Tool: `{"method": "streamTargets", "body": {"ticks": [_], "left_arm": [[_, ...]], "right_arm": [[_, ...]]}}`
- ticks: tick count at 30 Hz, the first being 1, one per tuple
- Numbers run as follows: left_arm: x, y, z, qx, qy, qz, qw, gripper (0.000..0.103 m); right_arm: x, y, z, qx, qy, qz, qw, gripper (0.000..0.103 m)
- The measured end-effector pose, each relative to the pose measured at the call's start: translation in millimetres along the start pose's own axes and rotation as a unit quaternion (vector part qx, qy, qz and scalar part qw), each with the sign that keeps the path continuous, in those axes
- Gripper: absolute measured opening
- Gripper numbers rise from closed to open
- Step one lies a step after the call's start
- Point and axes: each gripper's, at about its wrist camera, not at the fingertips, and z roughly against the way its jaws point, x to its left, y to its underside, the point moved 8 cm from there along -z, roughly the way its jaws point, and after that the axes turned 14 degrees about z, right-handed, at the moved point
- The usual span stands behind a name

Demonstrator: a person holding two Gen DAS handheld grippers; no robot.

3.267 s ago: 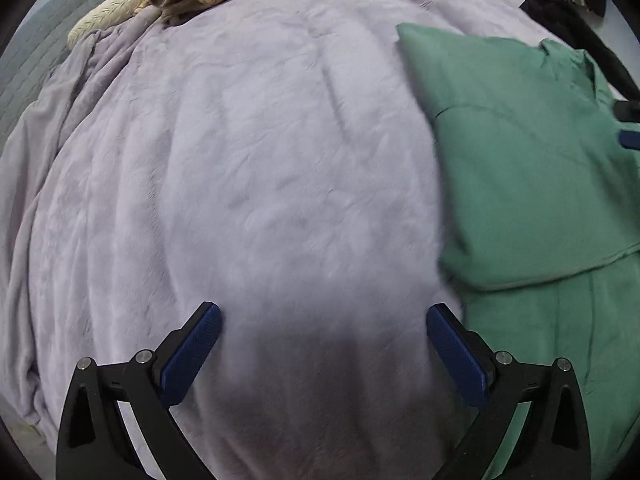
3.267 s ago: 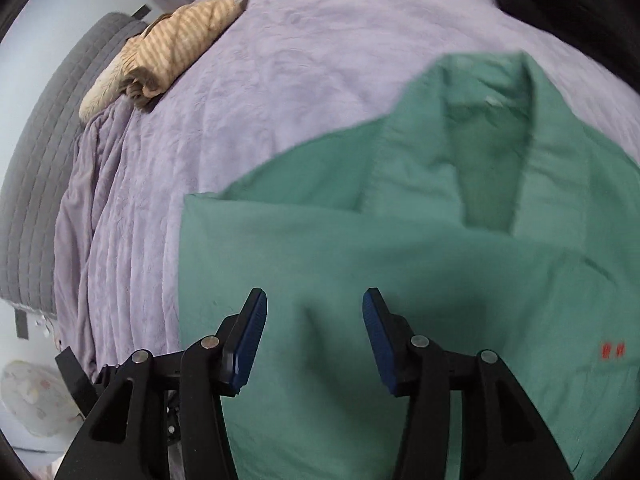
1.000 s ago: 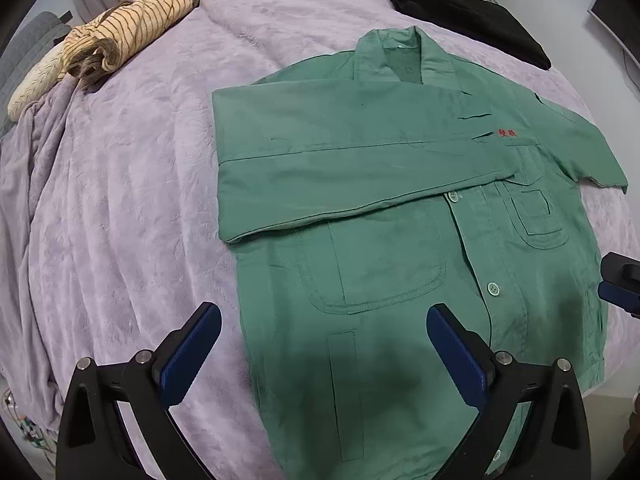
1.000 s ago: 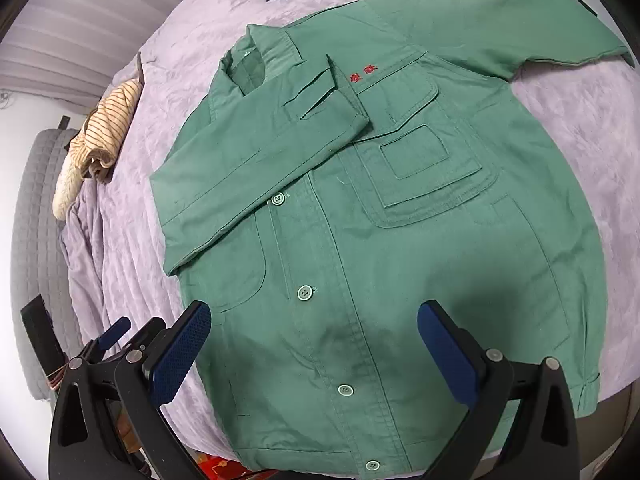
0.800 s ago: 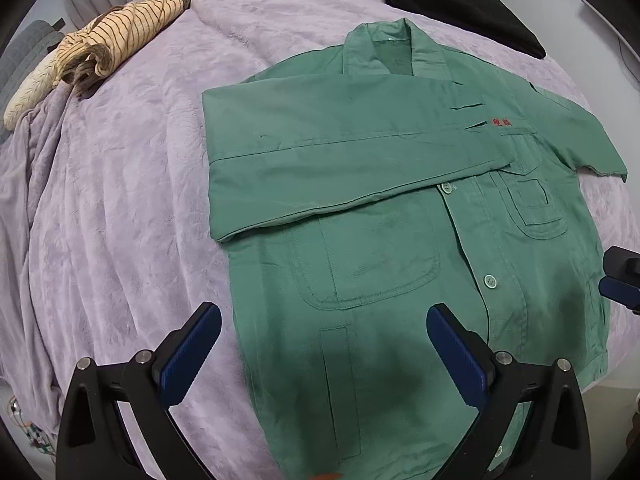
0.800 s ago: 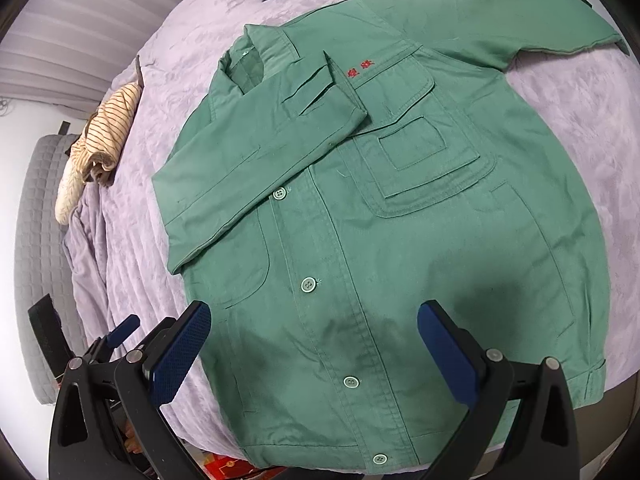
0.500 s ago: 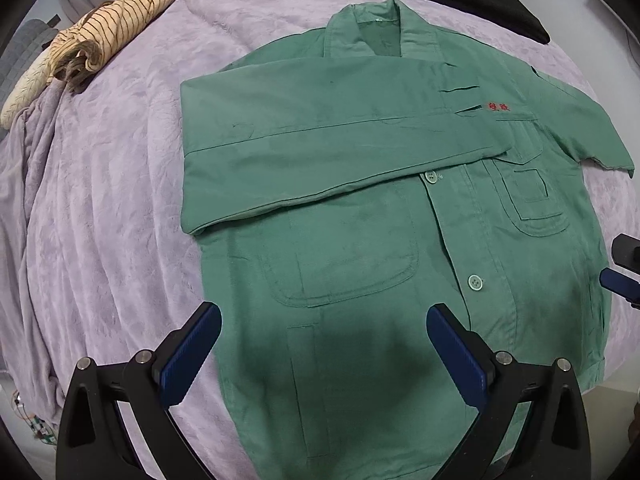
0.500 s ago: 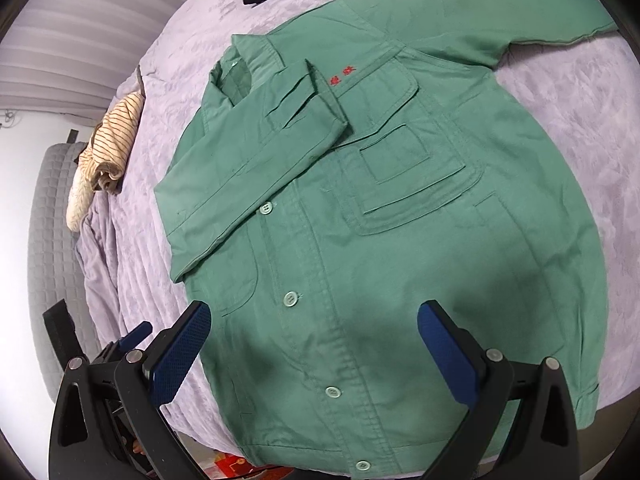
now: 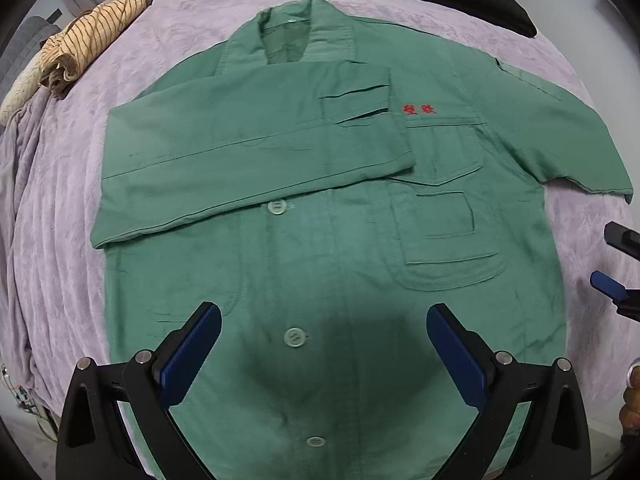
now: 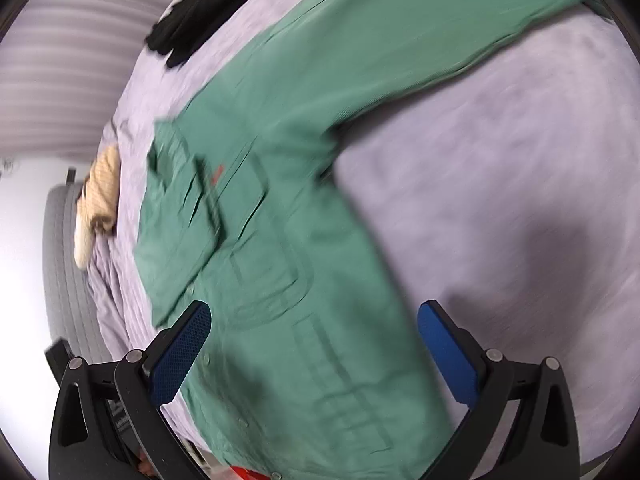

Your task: Fold large clothes

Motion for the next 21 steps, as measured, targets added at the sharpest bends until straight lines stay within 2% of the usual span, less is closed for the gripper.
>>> {"method": "streamTargets", "body": {"ticks": [3, 7, 11, 13, 21], "left_arm": [[-26, 1, 1, -0.003, 0.000, -0.017, 0.9999, 0.103], [-49, -4, -8, -0.008, -0.003, -0.048, 0.9988, 0.103], [-63, -13, -20, -0.003, -0.003, -0.053, 0.9986, 0.103], [-69, -18, -23, -0.004, -0.003, -0.051, 0.9987, 0.103], [-85, -26, -36, -0.001, -0.012, -0.052, 0.9986, 0.103]], "right_arm": [[-43, -23, 22, -0.033, -0.014, -0.049, 0.998, 0.103], [-100, -57, 53, -0.092, -0.025, -0.107, 0.990, 0.103], [-150, -89, 76, -0.148, -0.041, -0.162, 0.975, 0.103], [-169, -104, 84, -0.174, -0.063, -0.189, 0.964, 0.103], [-201, -149, 87, -0.231, -0.111, -0.240, 0.936, 0.103]]}}
